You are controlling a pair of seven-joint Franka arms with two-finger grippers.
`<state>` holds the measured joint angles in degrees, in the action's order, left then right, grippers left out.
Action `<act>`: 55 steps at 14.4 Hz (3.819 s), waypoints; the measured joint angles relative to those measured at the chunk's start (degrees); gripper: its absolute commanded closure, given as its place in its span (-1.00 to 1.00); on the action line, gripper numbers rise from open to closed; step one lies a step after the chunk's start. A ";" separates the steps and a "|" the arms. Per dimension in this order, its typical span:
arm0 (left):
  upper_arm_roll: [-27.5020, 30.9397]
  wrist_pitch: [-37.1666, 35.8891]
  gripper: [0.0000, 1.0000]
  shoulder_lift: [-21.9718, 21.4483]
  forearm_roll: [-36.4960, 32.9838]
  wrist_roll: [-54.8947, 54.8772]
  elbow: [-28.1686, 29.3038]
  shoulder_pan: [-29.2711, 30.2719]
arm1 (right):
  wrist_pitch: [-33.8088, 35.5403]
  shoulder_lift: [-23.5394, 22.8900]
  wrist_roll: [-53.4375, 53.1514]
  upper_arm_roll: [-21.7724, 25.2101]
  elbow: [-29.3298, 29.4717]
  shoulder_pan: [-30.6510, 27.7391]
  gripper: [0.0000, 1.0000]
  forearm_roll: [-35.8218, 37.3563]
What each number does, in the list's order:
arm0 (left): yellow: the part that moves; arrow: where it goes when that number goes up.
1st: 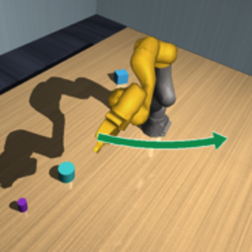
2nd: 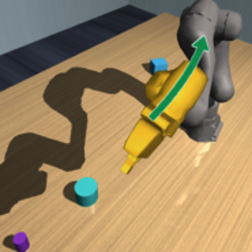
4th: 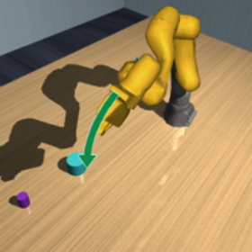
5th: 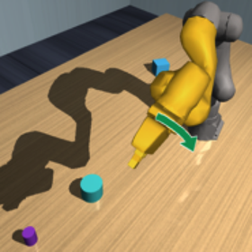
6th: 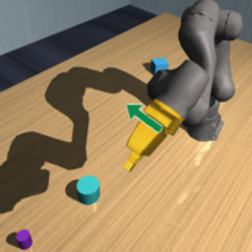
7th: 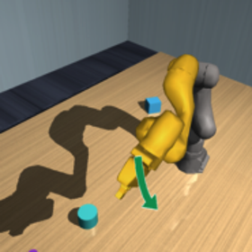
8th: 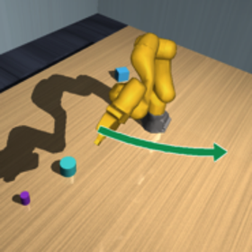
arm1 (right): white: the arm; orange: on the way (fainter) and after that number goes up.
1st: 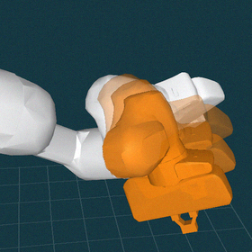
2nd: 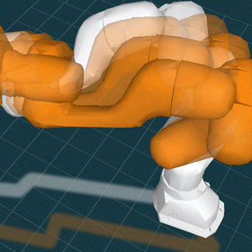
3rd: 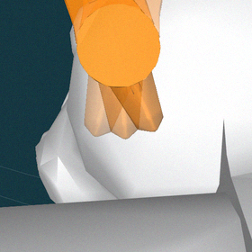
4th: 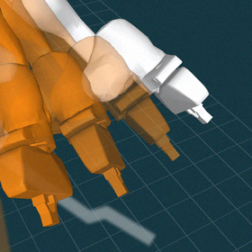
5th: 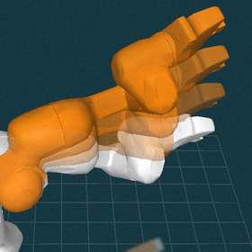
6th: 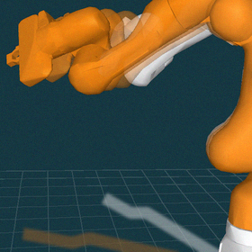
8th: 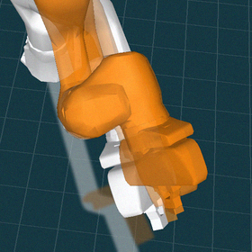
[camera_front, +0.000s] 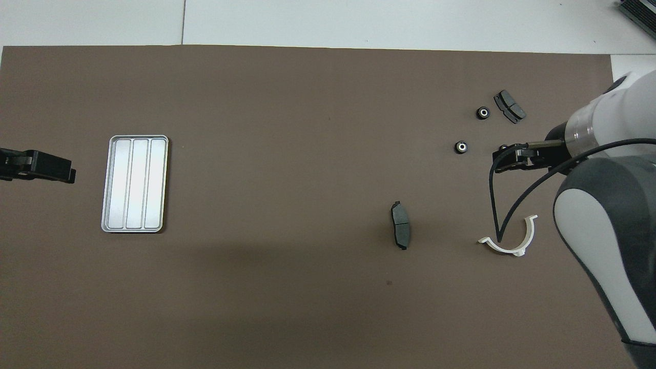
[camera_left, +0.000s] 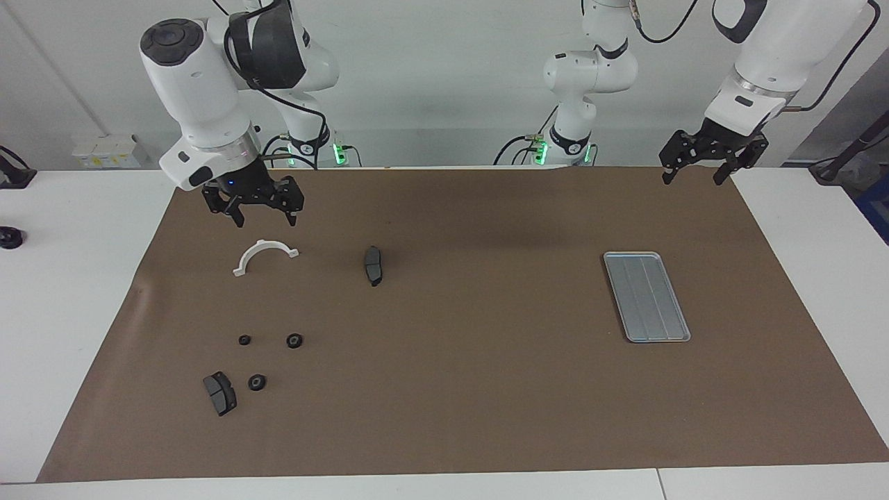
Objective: Pick bearing gear from pile to tray
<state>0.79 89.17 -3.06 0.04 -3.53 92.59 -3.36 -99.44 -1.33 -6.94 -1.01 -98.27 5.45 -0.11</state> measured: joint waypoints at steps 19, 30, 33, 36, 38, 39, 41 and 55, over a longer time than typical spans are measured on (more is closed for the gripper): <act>0.00 0.00 -1.00 0.00 0.00 0.00 0.00 0.00 | -25.86 -15.35 3.37 0.23 -4.66 -2.23 -1.00 0.32; 0.00 0.00 -1.00 0.00 0.00 0.00 0.00 0.00 | -37.30 -26.31 3.43 0.05 -3.78 -1.75 -0.55 4.24; 0.00 0.00 -1.00 0.00 0.00 0.00 0.00 0.00 | -37.21 -26.95 3.43 0.05 -3.61 -1.54 -0.30 4.30; 0.00 0.00 -1.00 0.00 0.00 0.00 0.00 0.00 | -36.51 -26.95 3.44 0.05 -3.57 -1.22 0.18 4.30; 0.00 0.00 -1.00 0.00 0.00 0.00 0.00 0.00 | -36.05 -26.95 3.44 0.05 -3.55 -1.07 0.60 4.30; 0.00 0.00 -1.00 0.00 0.00 0.00 0.00 0.00 | -35.92 -26.95 3.44 0.05 -3.51 -1.06 0.77 4.30; 0.00 0.00 -1.00 0.00 0.00 0.00 0.00 0.00 | -35.70 -26.94 3.43 0.03 -3.40 -1.04 1.00 4.30; 0.00 0.00 -1.00 0.00 0.00 0.00 0.00 0.00 | -39.29 -28.67 -15.56 -0.33 5.56 19.53 1.00 4.19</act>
<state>0.79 89.17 -3.06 0.04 -3.53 92.59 -3.36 -138.73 -30.01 -22.51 -1.34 -92.71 24.97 4.08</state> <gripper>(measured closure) 0.000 0.648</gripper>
